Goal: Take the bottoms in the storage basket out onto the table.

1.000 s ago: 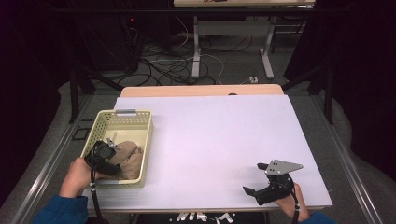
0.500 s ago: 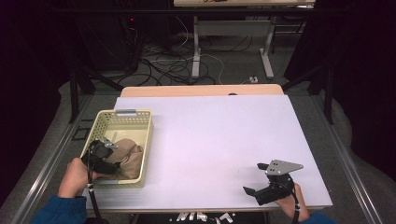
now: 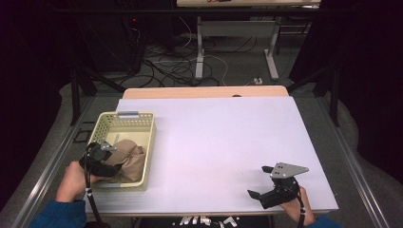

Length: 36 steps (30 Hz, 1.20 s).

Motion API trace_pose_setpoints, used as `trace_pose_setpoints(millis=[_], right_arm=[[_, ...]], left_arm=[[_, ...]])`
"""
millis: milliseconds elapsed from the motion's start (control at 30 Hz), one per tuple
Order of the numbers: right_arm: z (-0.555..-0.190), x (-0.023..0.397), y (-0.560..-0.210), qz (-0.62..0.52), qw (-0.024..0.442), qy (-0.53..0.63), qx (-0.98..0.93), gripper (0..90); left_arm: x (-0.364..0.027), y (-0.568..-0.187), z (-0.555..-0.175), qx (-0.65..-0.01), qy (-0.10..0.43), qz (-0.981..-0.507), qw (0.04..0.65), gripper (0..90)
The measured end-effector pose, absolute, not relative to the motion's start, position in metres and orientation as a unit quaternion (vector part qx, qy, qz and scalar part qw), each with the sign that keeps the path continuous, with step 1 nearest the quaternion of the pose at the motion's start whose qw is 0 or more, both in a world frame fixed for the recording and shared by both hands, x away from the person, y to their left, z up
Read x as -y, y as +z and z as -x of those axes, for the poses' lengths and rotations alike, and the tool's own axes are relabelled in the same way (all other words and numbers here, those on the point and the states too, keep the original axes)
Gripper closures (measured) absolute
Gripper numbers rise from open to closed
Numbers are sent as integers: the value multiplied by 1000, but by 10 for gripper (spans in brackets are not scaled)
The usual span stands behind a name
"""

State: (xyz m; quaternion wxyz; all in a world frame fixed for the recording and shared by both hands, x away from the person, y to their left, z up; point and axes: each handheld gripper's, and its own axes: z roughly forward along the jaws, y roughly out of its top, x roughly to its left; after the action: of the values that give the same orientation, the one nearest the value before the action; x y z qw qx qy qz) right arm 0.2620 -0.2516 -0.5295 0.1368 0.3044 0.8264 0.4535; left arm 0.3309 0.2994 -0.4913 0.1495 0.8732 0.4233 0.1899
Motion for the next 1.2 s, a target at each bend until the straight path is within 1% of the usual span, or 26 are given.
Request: trace_pose_setpoints(millis=[367,467,1200], right_arm=[[-262,252,-530,-304,137,455,-826,1],[-261,252,-529,-306,132,451,-828,1],[-261,252,-529,-307,136,453,-826,1]], left_arm=[[-302,-488,-328,-424,193,-870,165,415],[-303,-486,-327,-424,196,-868,167,415],[-307,-480,-324,-433,220,-853,189,415]])
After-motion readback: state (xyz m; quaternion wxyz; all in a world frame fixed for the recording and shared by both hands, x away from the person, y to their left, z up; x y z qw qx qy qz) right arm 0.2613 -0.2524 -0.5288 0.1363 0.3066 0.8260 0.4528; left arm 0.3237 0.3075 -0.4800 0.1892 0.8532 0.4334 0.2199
